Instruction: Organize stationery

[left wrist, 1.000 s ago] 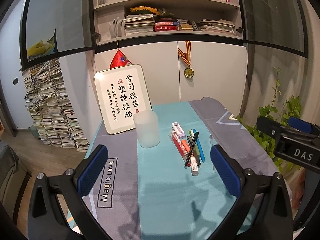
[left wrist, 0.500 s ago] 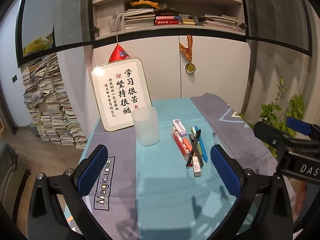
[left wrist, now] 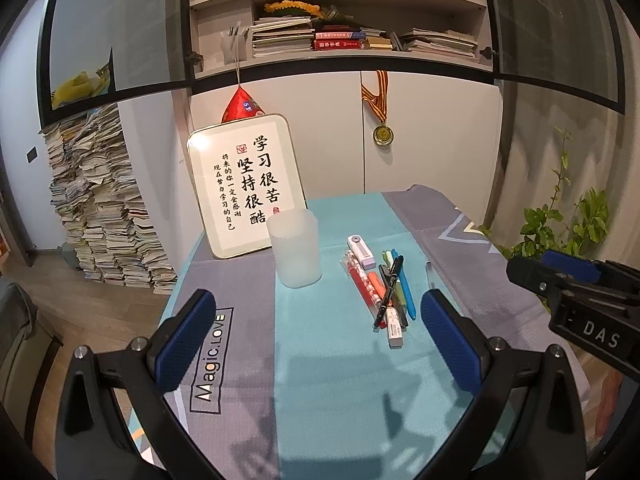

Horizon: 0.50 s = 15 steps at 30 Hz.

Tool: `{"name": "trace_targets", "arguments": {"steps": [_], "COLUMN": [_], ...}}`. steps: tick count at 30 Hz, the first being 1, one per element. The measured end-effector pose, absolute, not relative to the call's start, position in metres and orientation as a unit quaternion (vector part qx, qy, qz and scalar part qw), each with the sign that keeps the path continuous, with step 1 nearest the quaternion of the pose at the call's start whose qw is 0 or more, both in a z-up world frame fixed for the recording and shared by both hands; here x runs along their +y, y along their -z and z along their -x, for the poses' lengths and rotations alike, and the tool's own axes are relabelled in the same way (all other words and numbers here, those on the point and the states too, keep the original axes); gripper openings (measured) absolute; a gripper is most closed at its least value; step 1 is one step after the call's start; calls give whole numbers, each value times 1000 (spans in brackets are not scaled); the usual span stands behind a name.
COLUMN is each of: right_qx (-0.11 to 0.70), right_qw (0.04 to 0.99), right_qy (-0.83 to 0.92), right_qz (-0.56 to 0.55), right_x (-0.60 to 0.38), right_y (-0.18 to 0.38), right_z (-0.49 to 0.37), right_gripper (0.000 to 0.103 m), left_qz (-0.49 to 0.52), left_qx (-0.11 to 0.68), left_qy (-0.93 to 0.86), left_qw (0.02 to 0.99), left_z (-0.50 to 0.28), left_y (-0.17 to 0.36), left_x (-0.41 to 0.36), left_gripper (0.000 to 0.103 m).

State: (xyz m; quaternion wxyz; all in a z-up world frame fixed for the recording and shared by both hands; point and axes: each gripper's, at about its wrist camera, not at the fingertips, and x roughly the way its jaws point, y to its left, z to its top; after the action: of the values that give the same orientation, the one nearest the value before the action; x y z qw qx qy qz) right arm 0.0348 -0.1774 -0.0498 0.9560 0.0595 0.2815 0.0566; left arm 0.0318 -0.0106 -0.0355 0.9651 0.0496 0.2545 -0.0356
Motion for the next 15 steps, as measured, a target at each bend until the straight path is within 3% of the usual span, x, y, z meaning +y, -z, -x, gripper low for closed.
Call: {"name": "trace_targets", "arguments": {"steps": [8, 15], "right_qx": [283, 293], "right_qw": [955, 952], "right_qy": [-59, -63], "right_qz": [-61, -62], "right_x": [-176, -173], "right_y": [50, 56], "right_z": [-31, -36], "right_gripper": [33, 33], "left_qz": [-51, -52], "left_qx": [249, 254], "left_qy": [35, 34], "left_qw": [966, 965], "left_z": [-28, -34], "left_y": [36, 40], "left_x": [-8, -7], "left_gripper": [102, 102]}}
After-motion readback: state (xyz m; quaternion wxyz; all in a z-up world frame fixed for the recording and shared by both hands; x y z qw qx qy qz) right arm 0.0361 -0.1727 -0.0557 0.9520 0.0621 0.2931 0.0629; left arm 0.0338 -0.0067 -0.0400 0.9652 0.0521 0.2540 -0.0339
